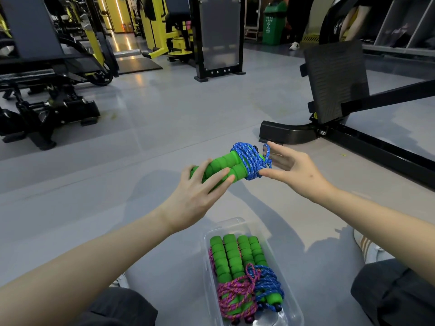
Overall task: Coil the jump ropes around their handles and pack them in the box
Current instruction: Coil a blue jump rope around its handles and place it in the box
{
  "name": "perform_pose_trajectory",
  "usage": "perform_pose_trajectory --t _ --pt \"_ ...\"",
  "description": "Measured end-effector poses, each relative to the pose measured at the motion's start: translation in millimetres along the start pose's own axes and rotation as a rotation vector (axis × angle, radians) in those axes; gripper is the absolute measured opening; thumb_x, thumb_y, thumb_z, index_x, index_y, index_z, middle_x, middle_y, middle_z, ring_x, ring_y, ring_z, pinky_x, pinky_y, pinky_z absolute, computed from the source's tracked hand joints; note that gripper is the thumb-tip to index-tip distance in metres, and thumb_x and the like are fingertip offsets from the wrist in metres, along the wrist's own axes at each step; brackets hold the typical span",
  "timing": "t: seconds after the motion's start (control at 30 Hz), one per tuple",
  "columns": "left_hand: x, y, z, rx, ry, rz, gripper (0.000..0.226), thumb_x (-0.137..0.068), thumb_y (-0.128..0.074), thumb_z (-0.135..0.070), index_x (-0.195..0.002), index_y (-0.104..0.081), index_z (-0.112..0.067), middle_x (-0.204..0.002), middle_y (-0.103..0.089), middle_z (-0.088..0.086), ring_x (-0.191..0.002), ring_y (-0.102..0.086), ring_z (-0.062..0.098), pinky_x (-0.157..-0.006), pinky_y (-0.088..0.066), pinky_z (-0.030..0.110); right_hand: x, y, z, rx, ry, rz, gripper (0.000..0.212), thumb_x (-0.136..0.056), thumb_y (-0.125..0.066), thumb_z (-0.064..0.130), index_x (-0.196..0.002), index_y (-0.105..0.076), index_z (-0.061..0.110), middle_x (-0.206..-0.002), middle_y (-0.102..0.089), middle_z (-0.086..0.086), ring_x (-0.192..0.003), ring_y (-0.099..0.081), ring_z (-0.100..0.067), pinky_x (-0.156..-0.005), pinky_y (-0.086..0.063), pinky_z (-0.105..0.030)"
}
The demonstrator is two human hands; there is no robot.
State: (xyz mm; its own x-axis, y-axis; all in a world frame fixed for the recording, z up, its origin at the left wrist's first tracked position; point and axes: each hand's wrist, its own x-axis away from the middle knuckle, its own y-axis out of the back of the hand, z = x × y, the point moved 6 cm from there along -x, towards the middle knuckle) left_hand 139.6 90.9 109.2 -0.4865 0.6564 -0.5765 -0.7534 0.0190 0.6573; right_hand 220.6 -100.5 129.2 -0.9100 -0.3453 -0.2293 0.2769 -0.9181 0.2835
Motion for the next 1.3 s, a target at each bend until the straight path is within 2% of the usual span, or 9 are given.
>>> perform_pose_trajectory --t 0.2,0.33,0.43,0.53,0.67,0.87,1.13,1.2,1.3 --pt "7 0 -6 -0.009 -0.103 0.037 0.052 -0.083 -0.044 0.002 -0.133 -0.043 -0.009 -0.135 -0.042 0.01 -0.114 -0.046 0.046 -0.079 -0.043 0.047 1 -5 1 0.305 0.106 0.218 0.078 -0.072 -0.077 0.017 -0.141 -0.039 0.019 -0.142 -0.043 0.01 -0.127 -0.039 0.006 -0.112 -0.03 -0.022" --pt "10 4 -9 -0.012 -0.147 0.052 0.043 -0.094 -0.03 -0.001 -0.132 -0.046 -0.009 -0.134 -0.05 0.01 -0.113 -0.052 0.047 -0.08 -0.043 0.048 8 -6 10 0.541 0.306 0.241 0.076 -0.072 -0.078 0.023 -0.139 -0.041 0.015 -0.139 -0.041 0.007 -0.127 -0.033 0.007 -0.106 -0.023 -0.005" --pt "9 9 -11 0.002 -0.166 0.049 0.04 -0.098 -0.026 -0.002 -0.131 -0.047 -0.009 -0.129 -0.059 0.01 -0.111 -0.055 0.047 -0.079 -0.045 0.049 16 -9 9 0.665 0.411 0.281 0.075 -0.079 -0.065 0.043 -0.141 -0.037 0.012 -0.144 -0.041 -0.004 -0.134 -0.034 -0.007 -0.11 -0.029 -0.02" --pt "12 10 -15 0.022 -0.19 0.052 0.039 -0.098 -0.027 -0.002 -0.131 -0.047 -0.009 -0.128 -0.06 0.011 -0.111 -0.055 0.047 -0.079 -0.046 0.049 24 -12 3 0.784 0.446 0.317 0.076 -0.086 -0.042 0.063 -0.146 -0.029 0.019 -0.145 -0.034 0.002 -0.13 -0.04 -0.012 -0.101 -0.043 -0.038" --pt "21 6 -21 0.036 -0.22 0.079 0.04 -0.097 -0.028 -0.001 -0.132 -0.046 -0.008 -0.129 -0.057 0.011 -0.113 -0.053 0.047 -0.081 -0.044 0.05 35 -17 -10 0.845 0.449 0.346 0.078 -0.087 -0.03 0.068 -0.149 -0.02 0.02 -0.149 -0.023 0.008 -0.126 -0.044 -0.015 -0.092 -0.05 -0.043" --pt "36 8 -40 0.079 -0.261 0.11 0.04 -0.096 -0.03 0.0 -0.132 -0.047 -0.007 -0.127 -0.058 0.012 -0.115 -0.049 0.048 -0.08 -0.044 0.051 55 -26 -33 0.819 0.457 0.399 0.081 -0.089 -0.028 0.066 -0.147 -0.009 0.014 -0.155 -0.016 0.001 -0.141 -0.026 -0.014 -0.107 -0.039 -0.041" --pt "58 6 -66 0.096 -0.247 0.209 0.041 -0.098 -0.021 -0.003 -0.128 -0.05 -0.006 -0.125 -0.061 0.012 -0.11 -0.056 0.047 -0.076 -0.048 0.05 71 -43 -63 0.847 0.465 0.533 0.072 -0.094 -0.031 0.054 -0.149 -0.01 0.013 -0.156 -0.011 -0.002 -0.14 -0.028 -0.018 -0.103 -0.044 -0.041" --pt "60 4 -73 0.079 -0.217 0.228 0.042 -0.097 -0.02 -0.004 -0.127 -0.05 -0.006 -0.124 -0.062 0.012 -0.108 -0.057 0.046 -0.076 -0.049 0.049 71 -45 -69 0.821 0.407 0.566 0.071 -0.094 -0.036 0.048 -0.148 -0.005 0.013 -0.157 -0.004 0.0 -0.143 -0.018 -0.011 -0.111 -0.033 -0.033" --pt "57 6 -93 0.079 -0.119 0.244 0.046 -0.094 -0.02 -0.004 -0.123 -0.055 -0.006 -0.119 -0.064 0.013 -0.105 -0.059 0.046 -0.074 -0.05 0.049 69 -45 -75 0.727 0.298 0.615 0.069 -0.094 -0.05 0.018 -0.147 -0.005 0.012 -0.157 -0.004 -0.002 -0.143 -0.007 -0.004 -0.116 -0.012 -0.016"
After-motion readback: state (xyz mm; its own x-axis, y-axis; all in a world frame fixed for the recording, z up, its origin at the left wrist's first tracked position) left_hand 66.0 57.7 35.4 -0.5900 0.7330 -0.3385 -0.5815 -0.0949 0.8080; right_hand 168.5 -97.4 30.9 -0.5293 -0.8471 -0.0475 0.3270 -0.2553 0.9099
